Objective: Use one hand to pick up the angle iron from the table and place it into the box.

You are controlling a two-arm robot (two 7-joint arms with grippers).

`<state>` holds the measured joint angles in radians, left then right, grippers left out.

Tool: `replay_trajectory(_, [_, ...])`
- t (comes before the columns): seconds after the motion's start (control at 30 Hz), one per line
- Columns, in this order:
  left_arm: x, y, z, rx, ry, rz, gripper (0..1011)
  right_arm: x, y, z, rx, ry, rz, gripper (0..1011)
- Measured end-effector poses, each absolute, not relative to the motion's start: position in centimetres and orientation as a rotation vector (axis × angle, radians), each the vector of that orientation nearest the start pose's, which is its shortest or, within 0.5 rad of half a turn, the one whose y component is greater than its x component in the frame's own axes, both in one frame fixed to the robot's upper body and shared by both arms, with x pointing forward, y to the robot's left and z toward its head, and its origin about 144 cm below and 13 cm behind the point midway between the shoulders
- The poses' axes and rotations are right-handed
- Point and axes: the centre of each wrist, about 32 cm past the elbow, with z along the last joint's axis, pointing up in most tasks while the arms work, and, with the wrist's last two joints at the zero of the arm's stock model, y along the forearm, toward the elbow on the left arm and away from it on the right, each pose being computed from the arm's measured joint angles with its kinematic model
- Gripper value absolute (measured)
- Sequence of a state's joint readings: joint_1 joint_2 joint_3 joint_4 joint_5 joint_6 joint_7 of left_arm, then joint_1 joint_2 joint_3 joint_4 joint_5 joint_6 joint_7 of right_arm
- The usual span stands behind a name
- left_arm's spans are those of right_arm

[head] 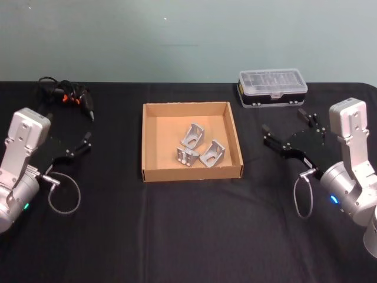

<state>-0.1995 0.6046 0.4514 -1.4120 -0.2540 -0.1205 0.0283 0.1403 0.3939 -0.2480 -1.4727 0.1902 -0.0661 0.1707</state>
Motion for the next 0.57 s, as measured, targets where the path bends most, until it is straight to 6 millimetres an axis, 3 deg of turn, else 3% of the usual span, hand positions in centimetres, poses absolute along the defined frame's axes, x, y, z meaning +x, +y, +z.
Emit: replay_trajectory(0.57, [48.86, 30.97, 113.98, 0.304, -0.285, 1.248, 1011, 49.13, -27.93, 115.41, -0.155, -0.182, -1.189, 1003])
